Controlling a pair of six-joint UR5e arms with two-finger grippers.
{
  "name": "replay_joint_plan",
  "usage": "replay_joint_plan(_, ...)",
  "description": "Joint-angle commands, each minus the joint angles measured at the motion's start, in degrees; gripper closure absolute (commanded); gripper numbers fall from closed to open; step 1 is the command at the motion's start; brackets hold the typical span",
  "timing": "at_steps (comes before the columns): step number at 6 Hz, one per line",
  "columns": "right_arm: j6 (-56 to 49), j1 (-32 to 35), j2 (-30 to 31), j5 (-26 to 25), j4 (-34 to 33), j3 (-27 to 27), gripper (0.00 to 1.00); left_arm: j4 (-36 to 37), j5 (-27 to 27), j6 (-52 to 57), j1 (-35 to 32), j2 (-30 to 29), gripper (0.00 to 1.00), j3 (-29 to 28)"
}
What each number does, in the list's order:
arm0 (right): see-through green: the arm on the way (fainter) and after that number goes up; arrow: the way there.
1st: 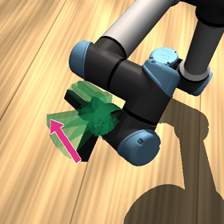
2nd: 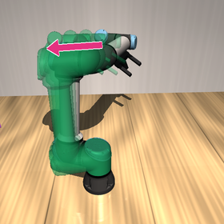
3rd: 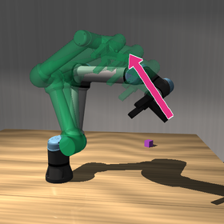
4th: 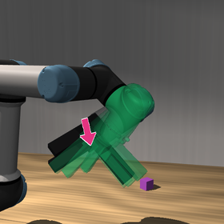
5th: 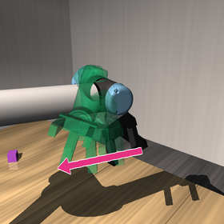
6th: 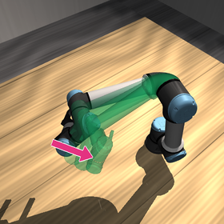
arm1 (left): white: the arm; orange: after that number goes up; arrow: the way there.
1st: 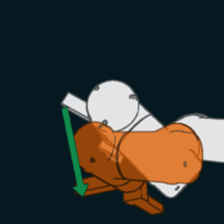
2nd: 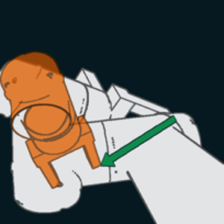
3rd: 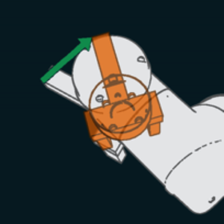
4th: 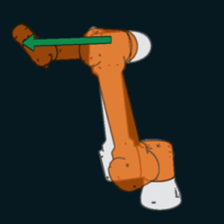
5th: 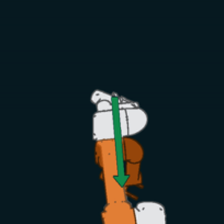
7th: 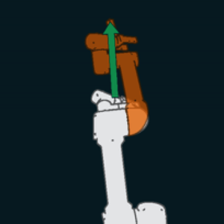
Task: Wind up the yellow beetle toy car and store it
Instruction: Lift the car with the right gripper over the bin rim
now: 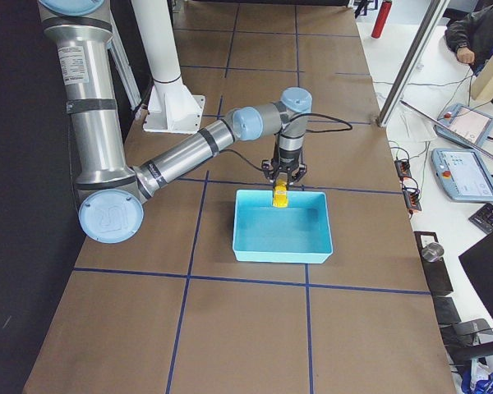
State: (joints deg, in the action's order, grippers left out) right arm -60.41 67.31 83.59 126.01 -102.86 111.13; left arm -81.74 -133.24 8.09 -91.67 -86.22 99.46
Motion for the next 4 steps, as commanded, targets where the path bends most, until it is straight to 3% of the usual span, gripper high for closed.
replay_joint_plan(1,0.9,0.0,1.5,1.5,10.4,-7.4,1.00,0.0,0.0,0.0,0.0,0.0,0.00,-0.1)
replay_joint_plan(4,6.6,-1.1,2.9,1.6,26.2,-17.9,1.00,-0.1,0.0,0.1,0.0,0.0,0.00,-0.9)
